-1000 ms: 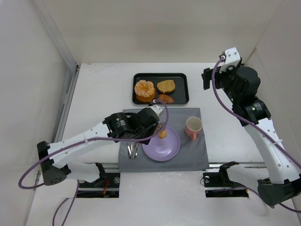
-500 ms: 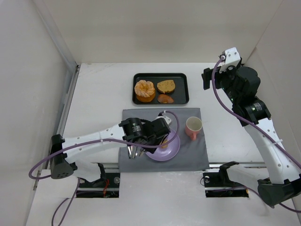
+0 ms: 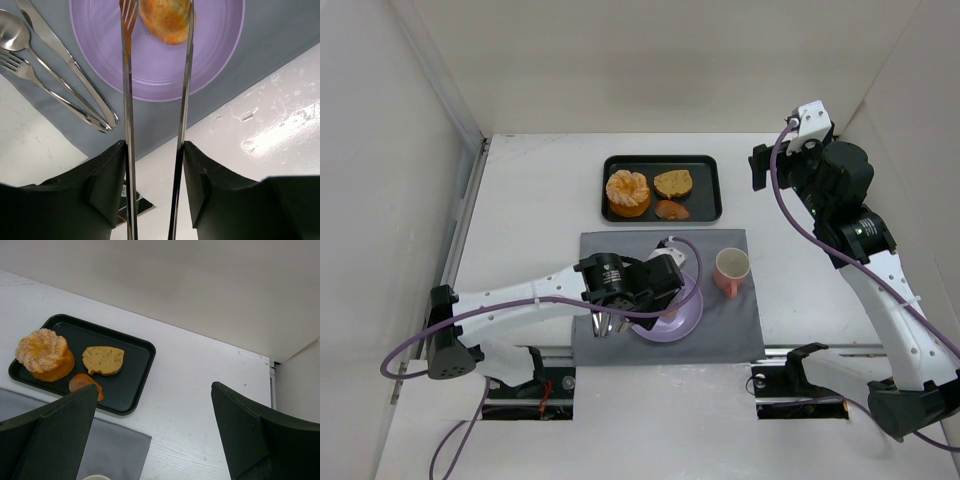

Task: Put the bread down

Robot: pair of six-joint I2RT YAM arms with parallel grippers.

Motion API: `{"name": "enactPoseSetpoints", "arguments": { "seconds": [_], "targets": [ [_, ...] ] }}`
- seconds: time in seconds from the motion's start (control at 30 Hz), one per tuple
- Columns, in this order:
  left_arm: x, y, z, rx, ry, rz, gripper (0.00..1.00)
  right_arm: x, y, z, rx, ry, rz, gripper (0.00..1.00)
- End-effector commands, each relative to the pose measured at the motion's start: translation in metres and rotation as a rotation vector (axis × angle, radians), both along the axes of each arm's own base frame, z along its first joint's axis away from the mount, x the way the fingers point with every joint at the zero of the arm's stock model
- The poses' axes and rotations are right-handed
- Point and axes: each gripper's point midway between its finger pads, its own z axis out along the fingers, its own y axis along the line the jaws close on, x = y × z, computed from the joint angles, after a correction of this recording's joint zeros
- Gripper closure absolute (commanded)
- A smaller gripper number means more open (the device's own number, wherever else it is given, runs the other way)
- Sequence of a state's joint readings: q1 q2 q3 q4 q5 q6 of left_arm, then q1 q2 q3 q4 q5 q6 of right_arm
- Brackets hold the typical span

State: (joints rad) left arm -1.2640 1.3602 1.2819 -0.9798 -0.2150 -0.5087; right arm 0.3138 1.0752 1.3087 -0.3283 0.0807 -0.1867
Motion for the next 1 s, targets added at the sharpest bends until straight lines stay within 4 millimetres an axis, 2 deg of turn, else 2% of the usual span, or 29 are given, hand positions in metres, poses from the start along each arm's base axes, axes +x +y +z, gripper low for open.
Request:
{"name": "enactPoseSetpoints", "arguments": {
  "seconds": [0.0, 0.27, 0.53, 0.67, 0.83, 0.97],
  "targets": [
    [0.005, 0.0, 0.019, -0.039, -0.044, 0.031, 0.56, -0.002, -0.002, 0.02, 0.031, -0.068, -0.01, 0.0],
    [0.015, 0.001, 0.05, -0.077, -0.109, 0.056, 0.57, -0.002, -0.002, 0.02, 0.031, -0.068, -0.01, 0.0],
    [0.018, 0.004, 0.061, -0.091, -0.131, 0.074, 0.57, -0.002, -0.002, 0.02, 0.031, -0.068, -0.01, 0.0],
    [0.027, 0.011, 0.063, -0.078, -0.182, 0.107, 0.61, -0.002, -0.002, 0.02, 0.031, -0.068, -0.01, 0.0],
    [0.053, 0.016, 0.083, -0.169, -0.281, 0.206, 0.64, -0.003, -0.001, 0.02, 0.031, -0.068, 0.0, 0.0],
    [0.085, 0.037, 0.092, -0.206, -0.361, 0.281, 0.64, -0.003, 0.001, 0.02, 0.032, -0.068, 0.009, 0.0]
  ]
}}
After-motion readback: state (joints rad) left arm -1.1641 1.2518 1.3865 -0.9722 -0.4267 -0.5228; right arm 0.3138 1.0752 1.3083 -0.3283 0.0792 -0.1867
